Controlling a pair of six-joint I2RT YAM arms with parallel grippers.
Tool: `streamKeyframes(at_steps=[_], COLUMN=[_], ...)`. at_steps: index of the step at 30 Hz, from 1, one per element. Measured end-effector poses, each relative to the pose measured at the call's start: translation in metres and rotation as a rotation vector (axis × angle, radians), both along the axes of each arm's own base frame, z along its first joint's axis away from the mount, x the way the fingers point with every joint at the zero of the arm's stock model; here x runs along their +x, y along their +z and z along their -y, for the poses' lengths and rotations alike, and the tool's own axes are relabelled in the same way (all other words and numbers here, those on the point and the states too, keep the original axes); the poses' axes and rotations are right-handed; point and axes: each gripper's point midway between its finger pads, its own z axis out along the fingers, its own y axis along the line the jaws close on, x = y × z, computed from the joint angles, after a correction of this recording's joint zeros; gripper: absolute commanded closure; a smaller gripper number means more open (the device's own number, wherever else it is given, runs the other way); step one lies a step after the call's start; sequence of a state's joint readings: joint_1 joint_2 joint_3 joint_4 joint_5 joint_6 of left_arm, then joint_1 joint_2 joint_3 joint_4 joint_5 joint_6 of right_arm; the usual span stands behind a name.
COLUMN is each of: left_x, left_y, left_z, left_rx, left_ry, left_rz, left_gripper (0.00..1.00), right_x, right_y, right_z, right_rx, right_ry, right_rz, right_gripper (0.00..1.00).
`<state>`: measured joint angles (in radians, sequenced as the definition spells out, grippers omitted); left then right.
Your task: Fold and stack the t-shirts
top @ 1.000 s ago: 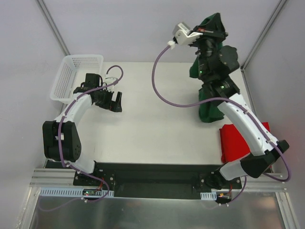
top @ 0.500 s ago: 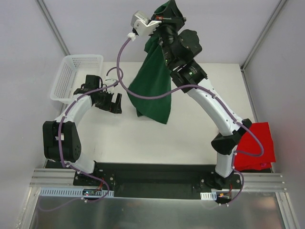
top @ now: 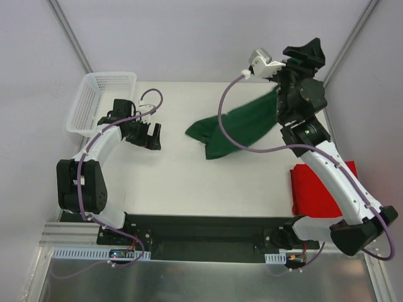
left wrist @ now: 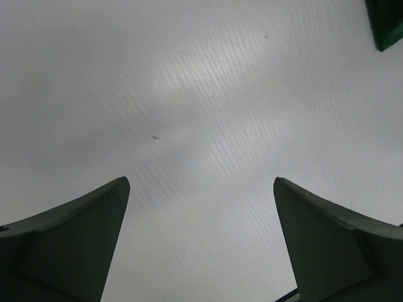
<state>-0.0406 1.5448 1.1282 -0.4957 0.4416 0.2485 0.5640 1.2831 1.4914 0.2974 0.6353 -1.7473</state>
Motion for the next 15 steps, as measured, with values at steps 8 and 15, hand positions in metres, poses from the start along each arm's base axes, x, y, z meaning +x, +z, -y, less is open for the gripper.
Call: streamKeyframes(at_steps=[8, 15], left_x=[-0.001, -0.001], left_y=[-0.007, -0.009], left_z=[0.012, 0.027], left_rx=[0.002, 0.014], left_ry=[-0.030, -0.072], left_rz=[-0.019, -0.023], left_gripper=[0.01, 0.01], right_x=[-0.005, -0.017], right_y=[-0.013, -0.013], right_z=[0.004, 0.011], right_rx=[-0.055, 0.024], right_ry=[-0.028, -0.006], right_rz=[-0.102, -0.128], right_gripper=[0.04, 0.11])
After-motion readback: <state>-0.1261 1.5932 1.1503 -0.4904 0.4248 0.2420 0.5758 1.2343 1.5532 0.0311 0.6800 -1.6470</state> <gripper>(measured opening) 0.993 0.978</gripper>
